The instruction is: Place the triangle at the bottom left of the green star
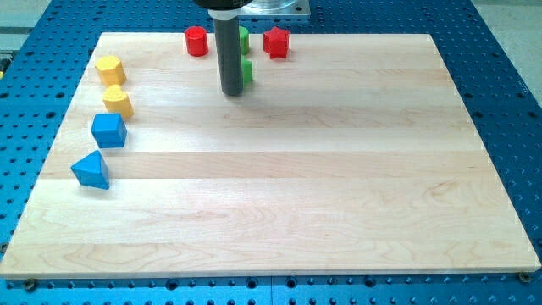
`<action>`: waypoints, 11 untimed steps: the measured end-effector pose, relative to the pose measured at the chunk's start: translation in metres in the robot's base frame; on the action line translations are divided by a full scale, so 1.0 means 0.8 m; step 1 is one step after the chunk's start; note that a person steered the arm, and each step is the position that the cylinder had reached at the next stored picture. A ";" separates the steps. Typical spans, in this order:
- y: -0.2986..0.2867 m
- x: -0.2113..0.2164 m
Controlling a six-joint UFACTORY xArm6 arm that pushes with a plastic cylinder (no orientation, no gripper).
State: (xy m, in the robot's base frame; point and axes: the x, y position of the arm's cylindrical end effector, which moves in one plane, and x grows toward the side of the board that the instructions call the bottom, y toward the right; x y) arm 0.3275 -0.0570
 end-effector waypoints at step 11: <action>-0.059 0.119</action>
